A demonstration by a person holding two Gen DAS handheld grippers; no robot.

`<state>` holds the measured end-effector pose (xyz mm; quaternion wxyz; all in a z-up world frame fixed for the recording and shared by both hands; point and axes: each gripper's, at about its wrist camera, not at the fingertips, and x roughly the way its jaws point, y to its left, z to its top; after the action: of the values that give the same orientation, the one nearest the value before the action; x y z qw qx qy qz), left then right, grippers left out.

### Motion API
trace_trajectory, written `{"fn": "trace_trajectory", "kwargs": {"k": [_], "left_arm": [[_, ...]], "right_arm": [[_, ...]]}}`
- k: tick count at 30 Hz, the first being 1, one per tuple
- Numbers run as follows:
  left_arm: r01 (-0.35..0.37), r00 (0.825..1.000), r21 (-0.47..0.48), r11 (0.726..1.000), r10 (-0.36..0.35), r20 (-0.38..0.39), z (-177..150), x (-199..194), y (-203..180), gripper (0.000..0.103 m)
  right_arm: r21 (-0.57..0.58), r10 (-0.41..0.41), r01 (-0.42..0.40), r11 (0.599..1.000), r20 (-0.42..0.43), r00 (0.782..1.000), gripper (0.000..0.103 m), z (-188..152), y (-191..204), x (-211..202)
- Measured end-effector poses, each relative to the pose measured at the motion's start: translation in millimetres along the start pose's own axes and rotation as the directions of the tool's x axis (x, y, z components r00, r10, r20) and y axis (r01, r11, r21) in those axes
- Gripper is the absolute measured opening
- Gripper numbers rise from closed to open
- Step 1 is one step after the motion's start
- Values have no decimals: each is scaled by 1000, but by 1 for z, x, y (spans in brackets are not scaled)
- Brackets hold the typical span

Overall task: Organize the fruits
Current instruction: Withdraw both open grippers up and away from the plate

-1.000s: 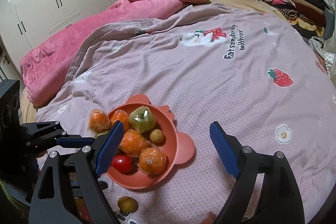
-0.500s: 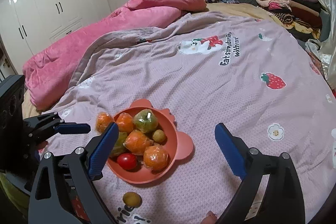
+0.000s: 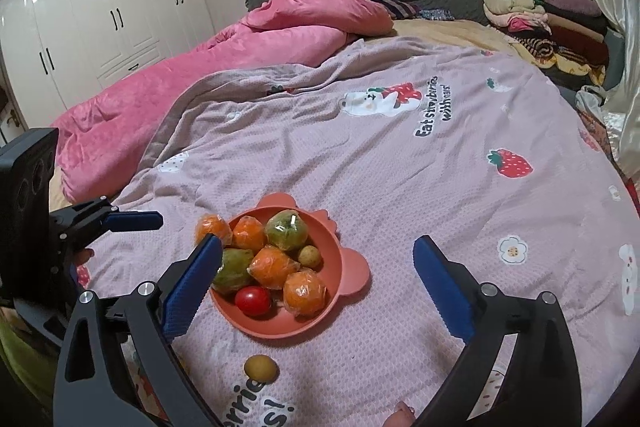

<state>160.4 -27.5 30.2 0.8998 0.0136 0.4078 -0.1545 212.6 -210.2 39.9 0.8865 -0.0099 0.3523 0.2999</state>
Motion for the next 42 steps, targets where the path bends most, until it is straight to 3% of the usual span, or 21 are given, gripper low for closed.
{"fn": "trace_trajectory", "kwargs": {"k": [14,42], "left_arm": [[-42,999,-11,999,42,32,-3,-16,3,93],[-73,995,-33,997,75,70,-24,-42,-4,93]], "right_arm": [[-48,-32,36,998,69,997,98,-9,17,-28],[-70,-38,40,997,32,999,98,-42,27,-34]]}}
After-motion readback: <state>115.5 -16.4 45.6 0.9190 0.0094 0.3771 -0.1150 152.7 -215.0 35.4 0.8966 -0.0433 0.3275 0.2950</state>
